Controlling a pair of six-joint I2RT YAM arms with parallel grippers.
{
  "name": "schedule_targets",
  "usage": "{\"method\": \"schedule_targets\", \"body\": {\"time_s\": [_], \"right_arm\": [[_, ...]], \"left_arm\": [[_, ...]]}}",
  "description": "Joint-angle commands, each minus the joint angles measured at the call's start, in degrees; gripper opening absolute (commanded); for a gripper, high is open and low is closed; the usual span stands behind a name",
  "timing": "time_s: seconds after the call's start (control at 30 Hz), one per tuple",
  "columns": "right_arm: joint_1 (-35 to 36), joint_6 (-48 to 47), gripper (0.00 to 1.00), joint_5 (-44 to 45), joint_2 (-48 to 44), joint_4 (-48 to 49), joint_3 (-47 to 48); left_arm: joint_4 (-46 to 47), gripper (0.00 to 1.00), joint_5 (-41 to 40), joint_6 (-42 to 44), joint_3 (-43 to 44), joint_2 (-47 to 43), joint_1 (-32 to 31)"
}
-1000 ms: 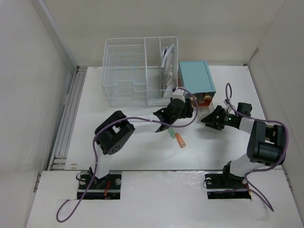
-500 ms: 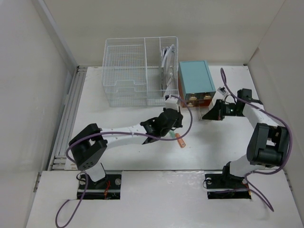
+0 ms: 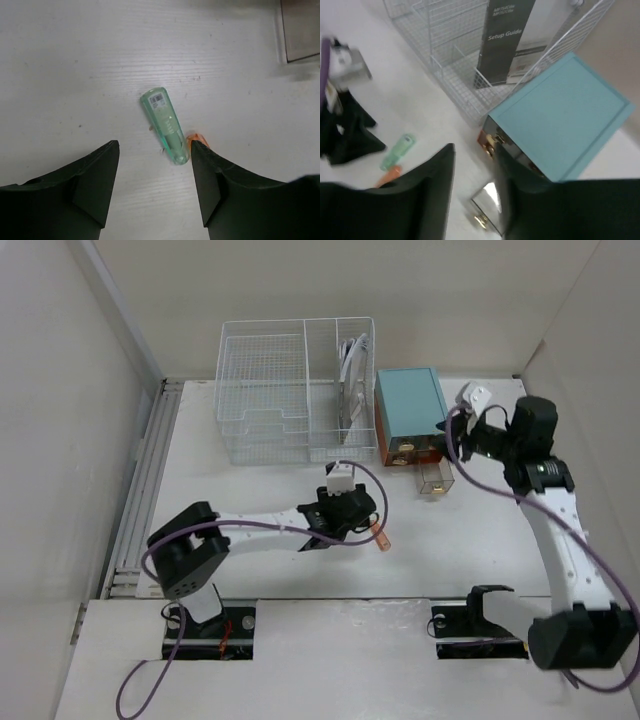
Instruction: Organize the desk
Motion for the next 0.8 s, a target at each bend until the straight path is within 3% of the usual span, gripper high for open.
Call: {"method": "schedule_targets", "body": {"time_s": [0.0,0.07,0.17,0.43,0.53,0.57,0.6,0.63,0.67,0.77], "right_arm": [[3.1,3.5,0.36,0.7,10.4,-3.7,3.6],[5.9,6.8,0.25,6.7,7.9,2.2,0.3],[8.7,8.1,0.19,12.5,0.8,6.7,-5.7],[9.2,12.4,0.19,10.3,-5.1,7.2,-7.0],[8.6,12.5,0.31,9.8,-5.7,7.2,-7.6],[8.6,11.6,0.50,9.8,-6.3,6.4,-7.6],[8.6,8.3,0.61,8.9,-7.0,5.6,-7.0],[7.7,6.1,0.68,7.2,-7.6,4.9,-7.0],[6.9,5.3,0.68,7.7,-8.1,4.9,-7.5],[5.8,7.2,0.09,11.6,-8.6,6.3,-8.6]], "left_arm": [[-9.3,0.56,-4.5,-6.2,8.4,7.0,-0.3],[-11.1,0.56,-5.1,-6.9,12.5,10.0,-0.3],[-11.1,0.53,-4.5,-8.5,13.7,12.6,-0.3],[-17.9,0.47,-5.6,-13.9,20.9,18.7,-0.3],[-20.0,0.46,-5.6,-14.6,23.5,21.3,-0.3],[-20.0,0.46,-5.6,-14.6,23.5,22.1,-0.3],[-20.7,0.44,-5.6,-14.6,24.1,22.1,-0.3],[-20.7,0.44,-5.6,-15.3,24.1,22.7,-0.3],[-21.2,0.43,-5.6,-15.3,24.1,22.7,-0.3],[-21.2,0.36,-5.0,-15.3,24.1,23.3,-0.3]]}}
